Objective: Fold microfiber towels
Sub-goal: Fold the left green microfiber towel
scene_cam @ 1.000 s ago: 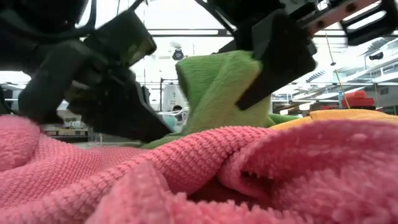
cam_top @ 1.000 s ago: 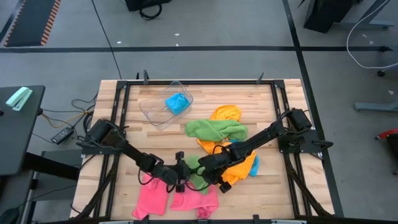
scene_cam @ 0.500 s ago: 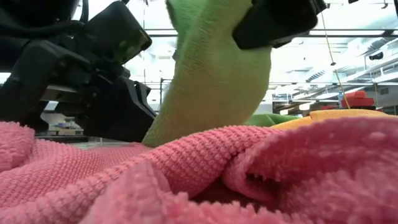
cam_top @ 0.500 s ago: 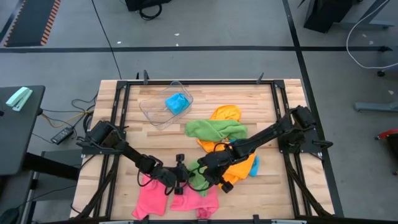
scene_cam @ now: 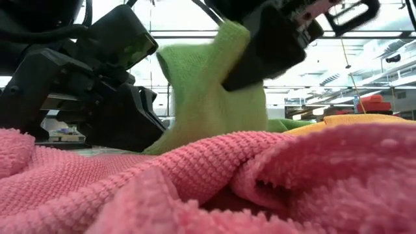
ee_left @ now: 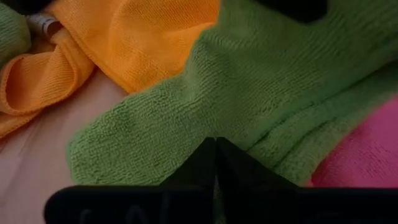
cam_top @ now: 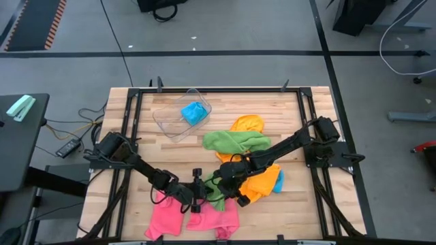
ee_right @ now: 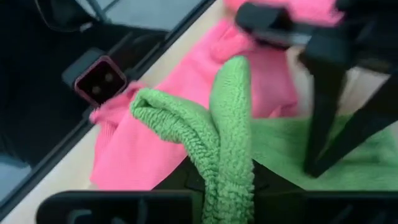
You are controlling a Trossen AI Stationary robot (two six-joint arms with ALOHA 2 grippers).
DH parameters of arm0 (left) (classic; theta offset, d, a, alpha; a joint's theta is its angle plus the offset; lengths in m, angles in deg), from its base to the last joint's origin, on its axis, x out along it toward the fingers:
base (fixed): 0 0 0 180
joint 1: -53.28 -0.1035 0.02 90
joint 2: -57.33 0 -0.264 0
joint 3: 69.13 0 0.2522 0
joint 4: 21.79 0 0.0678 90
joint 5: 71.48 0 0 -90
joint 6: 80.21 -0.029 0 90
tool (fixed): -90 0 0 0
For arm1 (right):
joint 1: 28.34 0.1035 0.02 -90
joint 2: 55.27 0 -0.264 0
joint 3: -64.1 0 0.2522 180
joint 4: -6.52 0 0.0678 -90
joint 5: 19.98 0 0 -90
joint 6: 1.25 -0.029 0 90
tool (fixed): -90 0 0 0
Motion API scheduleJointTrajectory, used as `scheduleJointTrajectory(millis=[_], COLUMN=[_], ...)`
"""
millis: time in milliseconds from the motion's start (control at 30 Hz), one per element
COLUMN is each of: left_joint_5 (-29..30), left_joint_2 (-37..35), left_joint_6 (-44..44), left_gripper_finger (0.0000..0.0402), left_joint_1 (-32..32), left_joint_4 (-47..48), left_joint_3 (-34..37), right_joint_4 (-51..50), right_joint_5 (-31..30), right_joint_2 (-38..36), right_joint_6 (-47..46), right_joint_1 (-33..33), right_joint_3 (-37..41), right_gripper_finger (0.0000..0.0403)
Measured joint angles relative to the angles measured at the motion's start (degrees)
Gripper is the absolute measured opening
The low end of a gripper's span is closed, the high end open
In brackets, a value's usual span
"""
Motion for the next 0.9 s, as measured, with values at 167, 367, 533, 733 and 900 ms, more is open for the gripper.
scheduleJointTrajectory(millis=[167, 367, 533, 733, 900], left_joint_5=[0.0, 0.09, 4.25, 6.44, 0.76], left_joint_2=[0.0, -1.21, -4.69, -3.22, -0.34], left_joint_6=[-0.31, -2.43, -4.97, 0.29, 4.22], left_gripper_finger=[0.0024, 0.0011, 0.0012, 0.0025, 0.0015], left_joint_1=[0.0, 0.61, 2.83, 2.71, 1.24], left_joint_4=[-0.05, 0.14, 0.45, -0.85, -1.12], left_joint_3=[-0.01, 0.02, -0.01, -0.03, -0.89], right_joint_4=[-0.17, -0.27, -0.13, 0.27, 0.25], right_joint_5=[-0.04, -0.51, -0.58, -0.59, -0.72], right_joint_2=[-0.4, -0.4, -0.4, -0.42, -0.43], right_joint_6=[-0.88, -1.04, -1.02, -1.35, -1.87], right_joint_1=[-1.54, -2.86, -3.05, -3.03, -2.79], right_joint_3=[-0.01, -0.01, -0.01, -0.01, -0.01], right_gripper_finger=[0.0041, 0.0041, 0.0041, 0.0041, 0.0041])
